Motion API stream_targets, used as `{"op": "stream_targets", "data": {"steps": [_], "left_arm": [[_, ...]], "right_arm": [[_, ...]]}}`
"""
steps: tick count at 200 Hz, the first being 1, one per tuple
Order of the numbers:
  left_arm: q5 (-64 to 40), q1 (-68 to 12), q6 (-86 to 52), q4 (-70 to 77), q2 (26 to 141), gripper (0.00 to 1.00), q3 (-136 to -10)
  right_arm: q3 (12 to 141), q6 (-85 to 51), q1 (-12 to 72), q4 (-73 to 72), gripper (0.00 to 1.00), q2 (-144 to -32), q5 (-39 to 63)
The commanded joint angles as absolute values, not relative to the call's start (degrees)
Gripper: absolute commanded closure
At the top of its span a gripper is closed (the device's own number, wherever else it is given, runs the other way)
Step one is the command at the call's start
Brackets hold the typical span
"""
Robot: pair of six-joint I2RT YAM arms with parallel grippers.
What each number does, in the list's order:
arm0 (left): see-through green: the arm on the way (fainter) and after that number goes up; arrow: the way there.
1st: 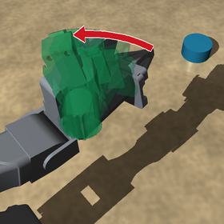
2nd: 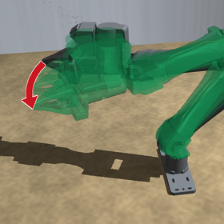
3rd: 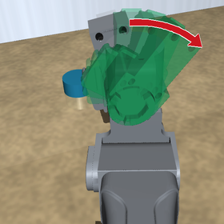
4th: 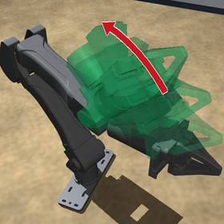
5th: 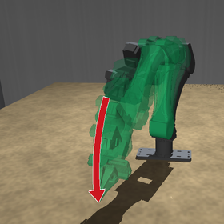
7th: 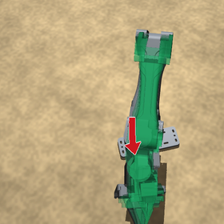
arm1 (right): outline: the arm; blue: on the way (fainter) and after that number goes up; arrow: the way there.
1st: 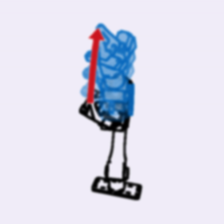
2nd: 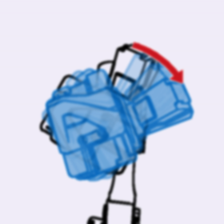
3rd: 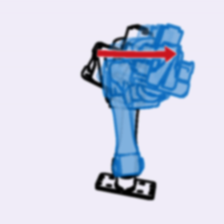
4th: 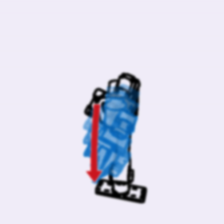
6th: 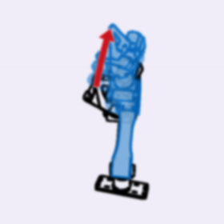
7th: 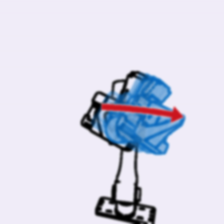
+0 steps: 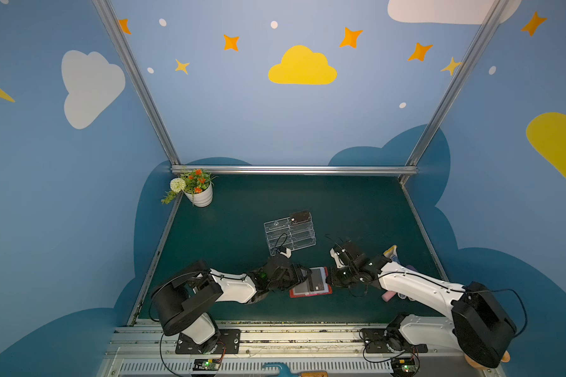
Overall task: Take the credit cards out of the card holder
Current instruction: Take out the credit card from the card slot.
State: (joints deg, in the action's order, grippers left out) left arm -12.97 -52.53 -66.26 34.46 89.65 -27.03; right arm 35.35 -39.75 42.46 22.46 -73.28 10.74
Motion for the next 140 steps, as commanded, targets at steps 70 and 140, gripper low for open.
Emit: {"op": "stream_targets", "data": {"steps": [70,140], "left_arm": [[-12.6,-52.7,-66.1,36.5,93.3,0.52,-25.6],[-13.1,-52.8,-66.4,40.2,96.1,0.61,-24.8]], "right_arm": [[37.2,-39.0,42.5,18.6,0.92,-80.9,11.8],[37.3,-39.3,44.1,18.6,0.93,-82.7,12.4]]}}
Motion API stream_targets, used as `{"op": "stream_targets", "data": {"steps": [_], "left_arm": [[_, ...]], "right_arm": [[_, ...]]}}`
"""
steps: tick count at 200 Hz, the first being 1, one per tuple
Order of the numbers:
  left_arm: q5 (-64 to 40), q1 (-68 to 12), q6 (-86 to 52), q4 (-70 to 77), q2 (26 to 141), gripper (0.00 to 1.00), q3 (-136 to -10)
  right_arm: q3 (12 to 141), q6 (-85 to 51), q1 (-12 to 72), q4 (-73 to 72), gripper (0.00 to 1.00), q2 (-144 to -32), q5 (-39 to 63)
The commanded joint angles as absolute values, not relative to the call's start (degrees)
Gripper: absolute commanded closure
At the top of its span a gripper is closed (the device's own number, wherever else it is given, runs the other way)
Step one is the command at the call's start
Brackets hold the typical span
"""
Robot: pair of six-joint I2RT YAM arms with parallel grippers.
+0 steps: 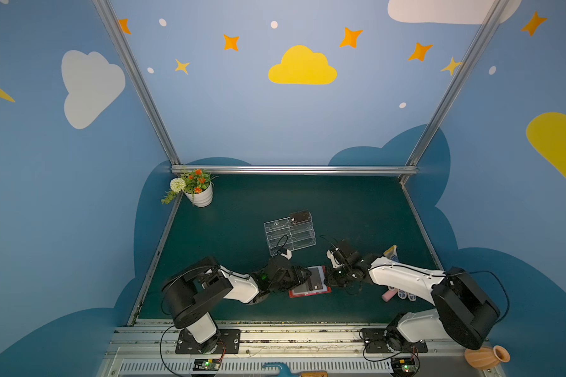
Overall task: Take the credit cards out of the card holder
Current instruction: Take out the credit card from the card slot.
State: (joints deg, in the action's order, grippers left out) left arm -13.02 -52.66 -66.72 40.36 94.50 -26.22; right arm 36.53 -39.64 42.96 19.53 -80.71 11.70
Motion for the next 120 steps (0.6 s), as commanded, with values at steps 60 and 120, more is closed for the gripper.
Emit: {"op": "stream_targets", "data": {"steps": [60,120], "left_arm": [[-13.5,-53.2,-66.8,41.7,97.5,0.72,-24.5],[-13.8,-53.3,-66.8,42.3,98.0,0.83,-24.5]], "right_arm": [[36.5,-39.6,44.4,18.1,0.94,-83.4,12.0],[36.6,-39.7,44.3,17.7,0.94,-83.7,12.4]]}}
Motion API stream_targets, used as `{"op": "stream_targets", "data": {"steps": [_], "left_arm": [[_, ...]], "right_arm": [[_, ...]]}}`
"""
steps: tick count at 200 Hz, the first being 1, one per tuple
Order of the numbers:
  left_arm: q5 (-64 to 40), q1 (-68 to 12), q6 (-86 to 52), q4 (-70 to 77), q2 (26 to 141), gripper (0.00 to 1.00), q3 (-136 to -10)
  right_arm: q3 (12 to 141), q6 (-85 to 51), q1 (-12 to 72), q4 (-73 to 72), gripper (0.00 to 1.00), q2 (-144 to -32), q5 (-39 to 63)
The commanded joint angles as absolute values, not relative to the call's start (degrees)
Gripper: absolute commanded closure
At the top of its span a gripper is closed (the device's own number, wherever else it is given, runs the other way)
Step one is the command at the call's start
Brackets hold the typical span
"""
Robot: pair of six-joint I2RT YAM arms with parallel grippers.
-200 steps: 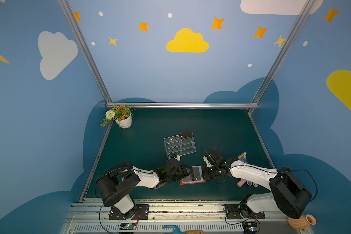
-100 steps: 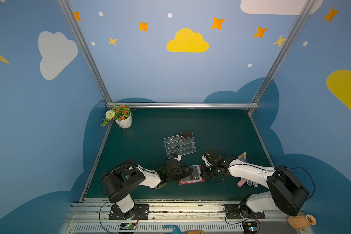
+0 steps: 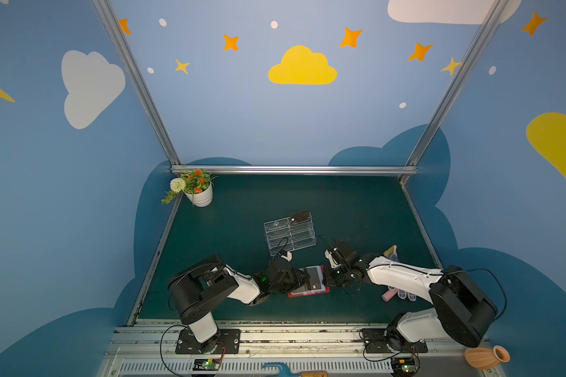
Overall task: Take the credit cards out of the card holder
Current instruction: Take out the credit card from the card slot.
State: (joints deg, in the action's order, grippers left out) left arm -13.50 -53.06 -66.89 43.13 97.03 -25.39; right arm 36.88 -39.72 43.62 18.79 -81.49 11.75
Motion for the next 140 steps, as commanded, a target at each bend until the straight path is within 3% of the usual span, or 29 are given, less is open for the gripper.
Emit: {"op": "stream_targets", "data": {"steps": [1,43,140], "left_arm": [[-13.8,-53.3,-66.8,42.3,98.1,0.83,-24.5],[-14.2,-53.3,-66.4,42.1,98.0,0.96,-24.5],[-8.9,-53.1,-66.0,36.3,89.1,0.96,-21.6]], "right_arm": [[36.6,-39.7,44.3,17.7,0.94,-83.7,12.5],[36.6,-39.8,44.5,17.4,0.94,-83.9,12.7],[36.4,-39.4,43.5,18.9,0.94,-82.6,11.5]]}}
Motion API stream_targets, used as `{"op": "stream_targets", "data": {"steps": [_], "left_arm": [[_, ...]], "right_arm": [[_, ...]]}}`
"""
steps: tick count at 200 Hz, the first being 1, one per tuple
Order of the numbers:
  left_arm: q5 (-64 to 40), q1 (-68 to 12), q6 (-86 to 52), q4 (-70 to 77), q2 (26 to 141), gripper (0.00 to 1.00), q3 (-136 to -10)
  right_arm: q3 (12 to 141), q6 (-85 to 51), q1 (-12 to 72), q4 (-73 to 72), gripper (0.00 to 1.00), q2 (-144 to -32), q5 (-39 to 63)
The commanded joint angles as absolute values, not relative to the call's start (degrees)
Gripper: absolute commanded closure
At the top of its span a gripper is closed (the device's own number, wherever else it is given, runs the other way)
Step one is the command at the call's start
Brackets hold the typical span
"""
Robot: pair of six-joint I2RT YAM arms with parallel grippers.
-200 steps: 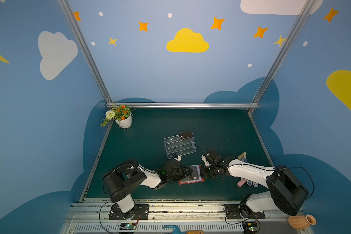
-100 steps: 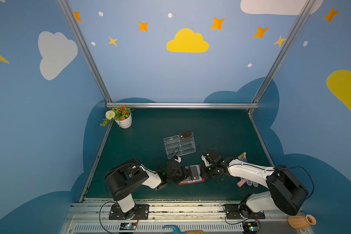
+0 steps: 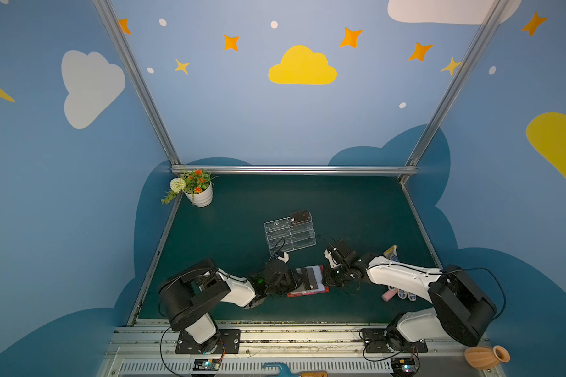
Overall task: Take the credit cards out of the card holder
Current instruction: Take out the credit card from the card slot.
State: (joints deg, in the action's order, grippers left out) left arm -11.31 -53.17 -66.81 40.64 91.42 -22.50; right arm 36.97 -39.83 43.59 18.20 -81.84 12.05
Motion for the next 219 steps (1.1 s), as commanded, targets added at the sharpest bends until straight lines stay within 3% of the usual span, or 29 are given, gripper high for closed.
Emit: {"op": "stream_targets", "data": {"steps": [1,51,118,219], "left_arm": [[-8.8,-53.2,-66.0,36.2,89.1,0.96,-21.6],[-8.3,-53.1,-65.5,35.2,87.0,0.96,-21.1],[-8.2,-53.1,-65.0,33.5,84.9,0.96,-20.9],[-9.3,-53.2,-64.4,33.9,85.1,0.96,-21.6]], "right_arm": [[36.4,-39.4,43.5,18.9,0.94,-82.6,11.6],[37.2,-39.2,43.4,20.2,0.94,-81.0,11.1],[42.2,-37.4,43.4,27.3,0.76,-74.7,7.0],[46.9,-37.5,47.3,20.9,0.90,-86.4,11.4]]}}
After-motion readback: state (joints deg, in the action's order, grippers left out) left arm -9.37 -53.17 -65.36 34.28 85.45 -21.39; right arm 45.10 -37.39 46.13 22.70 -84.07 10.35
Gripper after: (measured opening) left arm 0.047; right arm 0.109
